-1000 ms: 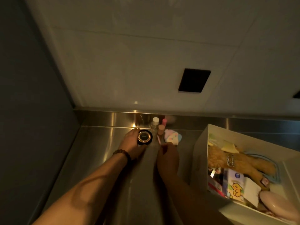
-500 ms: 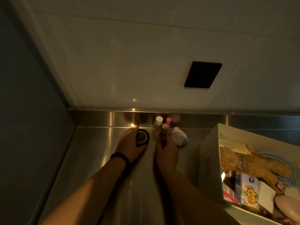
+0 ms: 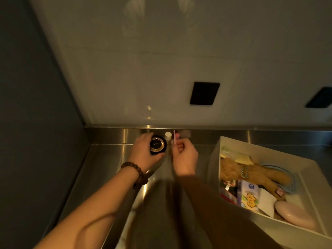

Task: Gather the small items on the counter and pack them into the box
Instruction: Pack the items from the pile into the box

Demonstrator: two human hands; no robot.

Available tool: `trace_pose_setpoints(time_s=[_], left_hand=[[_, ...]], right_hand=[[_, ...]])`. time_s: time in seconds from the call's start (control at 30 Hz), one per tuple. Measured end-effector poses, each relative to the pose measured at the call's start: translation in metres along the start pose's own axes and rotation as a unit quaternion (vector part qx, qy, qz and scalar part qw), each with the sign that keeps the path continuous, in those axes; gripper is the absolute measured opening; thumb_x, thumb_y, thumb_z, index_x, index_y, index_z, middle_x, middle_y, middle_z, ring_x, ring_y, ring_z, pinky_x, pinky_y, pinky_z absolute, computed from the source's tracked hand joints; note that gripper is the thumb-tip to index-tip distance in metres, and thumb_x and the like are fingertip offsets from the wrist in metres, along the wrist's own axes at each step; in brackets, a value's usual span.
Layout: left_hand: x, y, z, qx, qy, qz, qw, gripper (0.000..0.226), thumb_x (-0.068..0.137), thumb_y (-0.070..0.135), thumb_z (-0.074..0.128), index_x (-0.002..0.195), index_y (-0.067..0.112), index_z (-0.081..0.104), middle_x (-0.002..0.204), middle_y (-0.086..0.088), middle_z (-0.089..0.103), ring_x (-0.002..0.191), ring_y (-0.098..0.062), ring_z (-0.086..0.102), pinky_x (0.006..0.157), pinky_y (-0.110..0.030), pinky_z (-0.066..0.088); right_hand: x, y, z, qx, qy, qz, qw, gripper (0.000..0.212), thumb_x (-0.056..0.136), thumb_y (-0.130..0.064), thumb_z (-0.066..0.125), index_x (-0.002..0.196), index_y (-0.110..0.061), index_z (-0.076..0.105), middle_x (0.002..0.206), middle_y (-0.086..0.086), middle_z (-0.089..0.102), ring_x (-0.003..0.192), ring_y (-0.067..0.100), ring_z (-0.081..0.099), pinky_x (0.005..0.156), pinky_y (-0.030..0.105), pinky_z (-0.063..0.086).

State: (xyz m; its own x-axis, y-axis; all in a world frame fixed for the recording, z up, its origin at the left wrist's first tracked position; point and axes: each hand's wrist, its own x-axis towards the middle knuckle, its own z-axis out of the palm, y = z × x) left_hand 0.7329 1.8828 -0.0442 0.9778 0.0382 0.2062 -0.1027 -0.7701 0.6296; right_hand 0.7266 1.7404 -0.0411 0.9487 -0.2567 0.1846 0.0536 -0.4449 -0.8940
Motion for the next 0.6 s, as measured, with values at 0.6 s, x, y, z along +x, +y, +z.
trace_pose_setpoints(time_s=[0.6], left_hand=[[-0.041,0.197,0.085,0.052,-0.221,0.214,0.950,0.079,0.056,0.060,0.078,0.120,0.026,0.048,0.115,0.006,0.049,0.104,-0.012,0.048,0.090,-0.028,0.044]], right_hand=[[-0.009,0.044,-0.253,-0.003,0.057,0.070,0.996,0.003,0.089,-0.017,0.061,0.086,-0.017,0.063,0.080,0.001,0.064,0.078,0.019,0.062,0.070,0.039,0.055]])
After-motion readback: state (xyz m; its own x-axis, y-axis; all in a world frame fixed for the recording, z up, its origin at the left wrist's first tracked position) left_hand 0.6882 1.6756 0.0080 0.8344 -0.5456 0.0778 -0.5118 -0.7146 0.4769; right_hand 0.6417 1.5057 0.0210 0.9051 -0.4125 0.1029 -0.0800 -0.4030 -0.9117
